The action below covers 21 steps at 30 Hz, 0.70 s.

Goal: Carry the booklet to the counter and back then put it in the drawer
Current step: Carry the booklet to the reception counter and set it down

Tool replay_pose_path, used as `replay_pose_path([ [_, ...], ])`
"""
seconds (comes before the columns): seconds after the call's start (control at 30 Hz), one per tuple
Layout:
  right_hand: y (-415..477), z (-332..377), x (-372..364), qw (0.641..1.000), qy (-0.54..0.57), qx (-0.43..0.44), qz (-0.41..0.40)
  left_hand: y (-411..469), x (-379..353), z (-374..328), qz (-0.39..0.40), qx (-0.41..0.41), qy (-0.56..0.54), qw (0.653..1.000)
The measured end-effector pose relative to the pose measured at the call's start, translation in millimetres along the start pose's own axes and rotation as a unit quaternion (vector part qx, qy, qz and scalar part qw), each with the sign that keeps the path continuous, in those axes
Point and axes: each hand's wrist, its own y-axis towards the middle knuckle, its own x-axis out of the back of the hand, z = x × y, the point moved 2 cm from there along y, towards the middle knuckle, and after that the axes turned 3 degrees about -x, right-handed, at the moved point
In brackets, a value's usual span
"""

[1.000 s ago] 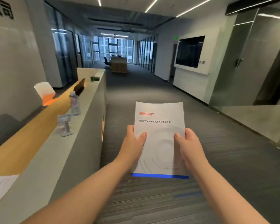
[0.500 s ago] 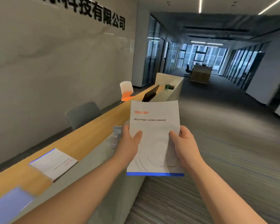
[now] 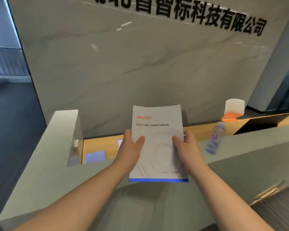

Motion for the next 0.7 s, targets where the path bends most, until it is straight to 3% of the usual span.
replay_pose_path([
  [0.2,2.6,-1.4,-9.5,0.995,-0.026,0.020,0.095,-28.1,11.3,2.1,-0.078,0.040,0.028,0.996],
  [0.37,5.3,-10.9,-29.2,0.991,-0.041,0.024,0.125,-27.5,20.8,15.7,-0.104,0.060,0.034,0.992],
  [0.7,15.0,-48.0,-81.5,0.977,-0.132,0.034,0.163,-4.3,35.4,79.2,-0.098,0.116,0.104,0.983],
])
